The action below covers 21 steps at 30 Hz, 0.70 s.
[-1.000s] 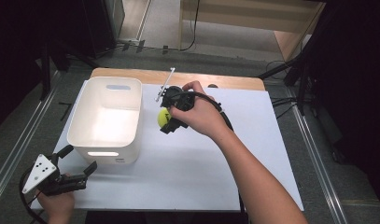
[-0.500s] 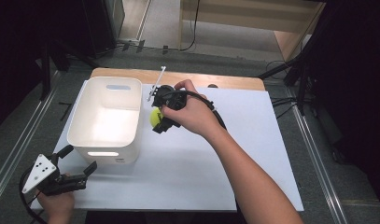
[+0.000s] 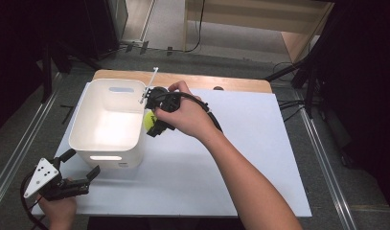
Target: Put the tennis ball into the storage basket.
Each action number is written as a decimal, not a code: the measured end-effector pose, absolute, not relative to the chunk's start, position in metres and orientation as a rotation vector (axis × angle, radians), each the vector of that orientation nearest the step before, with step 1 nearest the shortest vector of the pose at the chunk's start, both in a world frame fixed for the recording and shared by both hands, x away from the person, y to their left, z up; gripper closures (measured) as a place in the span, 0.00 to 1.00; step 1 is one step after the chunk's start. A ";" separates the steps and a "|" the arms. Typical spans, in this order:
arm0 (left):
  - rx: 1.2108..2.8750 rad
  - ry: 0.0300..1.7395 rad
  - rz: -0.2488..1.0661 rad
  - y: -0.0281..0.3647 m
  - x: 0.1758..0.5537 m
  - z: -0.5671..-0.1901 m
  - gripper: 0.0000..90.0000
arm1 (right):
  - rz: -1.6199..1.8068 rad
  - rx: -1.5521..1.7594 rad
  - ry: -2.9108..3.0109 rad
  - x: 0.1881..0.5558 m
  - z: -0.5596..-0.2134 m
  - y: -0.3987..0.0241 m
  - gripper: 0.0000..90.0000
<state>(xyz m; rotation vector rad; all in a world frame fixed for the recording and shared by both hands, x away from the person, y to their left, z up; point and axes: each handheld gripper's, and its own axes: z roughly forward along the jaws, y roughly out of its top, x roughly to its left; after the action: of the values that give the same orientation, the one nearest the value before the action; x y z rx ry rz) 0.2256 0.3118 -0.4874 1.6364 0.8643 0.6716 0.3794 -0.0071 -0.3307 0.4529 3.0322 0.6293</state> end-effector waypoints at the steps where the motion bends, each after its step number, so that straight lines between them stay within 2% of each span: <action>1: 1.635 0.866 0.671 0.312 0.226 -0.487 0.00 | 0.628 0.448 3.030 0.380 -0.330 -0.005 0.26; 21: 1.661 0.865 0.669 0.309 0.227 -0.488 0.00 | 0.649 0.374 3.034 0.382 -0.316 0.026 0.26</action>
<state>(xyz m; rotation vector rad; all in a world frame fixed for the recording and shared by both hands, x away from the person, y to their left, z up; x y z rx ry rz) 0.2268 0.3094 -0.4875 1.6612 0.8646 0.6686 0.3818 0.0261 -0.3162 0.3737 3.0337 0.6488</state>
